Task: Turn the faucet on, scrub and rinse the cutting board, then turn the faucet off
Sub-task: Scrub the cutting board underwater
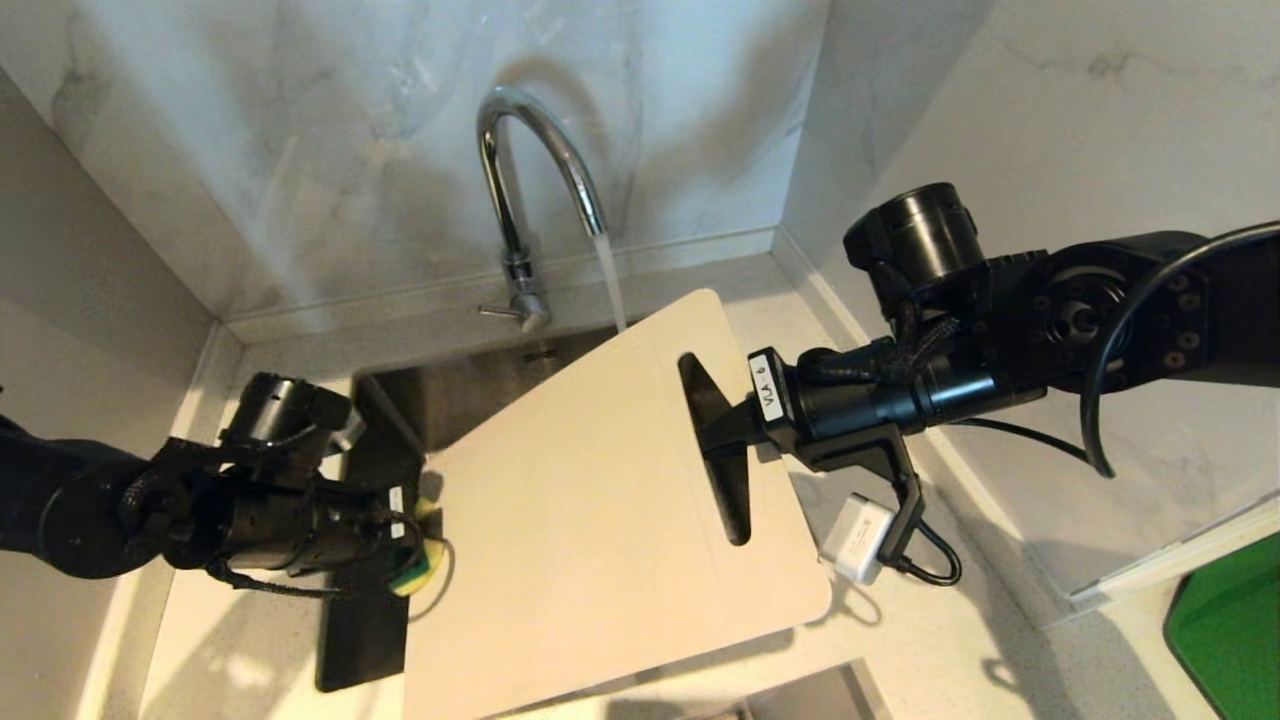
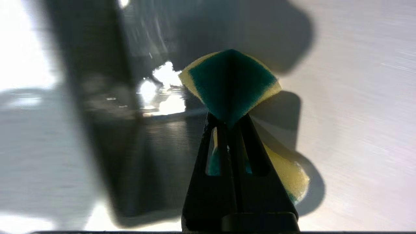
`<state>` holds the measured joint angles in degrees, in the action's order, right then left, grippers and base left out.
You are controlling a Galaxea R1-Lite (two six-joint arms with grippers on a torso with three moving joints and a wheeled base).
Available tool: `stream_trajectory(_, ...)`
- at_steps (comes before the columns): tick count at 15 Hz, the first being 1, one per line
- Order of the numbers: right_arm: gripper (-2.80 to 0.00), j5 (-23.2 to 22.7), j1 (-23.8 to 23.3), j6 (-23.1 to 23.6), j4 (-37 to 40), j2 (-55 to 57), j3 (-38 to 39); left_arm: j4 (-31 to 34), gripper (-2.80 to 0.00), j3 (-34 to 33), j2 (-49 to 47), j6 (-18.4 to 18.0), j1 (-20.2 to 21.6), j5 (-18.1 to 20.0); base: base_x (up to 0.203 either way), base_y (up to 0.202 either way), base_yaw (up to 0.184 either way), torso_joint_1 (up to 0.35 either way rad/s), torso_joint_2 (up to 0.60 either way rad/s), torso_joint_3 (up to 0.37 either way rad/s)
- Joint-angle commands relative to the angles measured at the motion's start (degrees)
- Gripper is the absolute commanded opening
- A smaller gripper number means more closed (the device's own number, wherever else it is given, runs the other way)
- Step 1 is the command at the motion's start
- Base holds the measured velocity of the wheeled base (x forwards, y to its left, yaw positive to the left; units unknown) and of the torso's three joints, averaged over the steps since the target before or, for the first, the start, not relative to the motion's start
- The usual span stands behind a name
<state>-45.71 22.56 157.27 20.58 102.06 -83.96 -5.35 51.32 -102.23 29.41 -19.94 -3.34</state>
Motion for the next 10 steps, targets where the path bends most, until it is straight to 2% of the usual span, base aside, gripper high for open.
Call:
stream_trajectory(1,-2.8,-0.25,0.02,0.87,0.25,-0.37,0.09,-0.87,-2.8,-2.68,1.82,-1.46,6.57,2.23,0.0,0.0,0.0,0.0,0.0,0.0)
stream_trajectory(3,-2.8,-0.27,0.02,0.87,0.25,-0.46,0.09,-0.88,-2.8,-3.58,5.1,-4.22,12.16,5.25,0.0,0.0,0.0,0.0,0.0,0.0)
stream_trajectory(5,-2.8,-0.31,0.02,0.87,0.25,-0.46,0.02,-0.69,-2.8,-4.7,8.44,-7.69,15.39,6.7,0.0,0.0,0.0,0.0,0.0,0.0)
stream_trajectory(7,-2.8,-0.34,0.02,0.87,0.25,-0.46,-0.15,-0.52,-2.8,-7.85,9.46,-13.75,15.64,6.84,0.0,0.0,0.0,0.0,0.0,0.0)
stream_trajectory(8,-2.8,-0.34,0.02,0.87,0.25,-0.47,0.02,-0.53,-2.8,-9.2,9.67,-15.28,15.7,6.81,0.0,0.0,0.0,0.0,0.0,0.0)
stream_trajectory(10,-2.8,-0.34,0.02,0.87,0.25,-0.72,0.11,-0.54,-2.8,-10.26,9.78,-15.87,17.26,6.59,0.0,0.0,0.0,0.0,0.0,0.0)
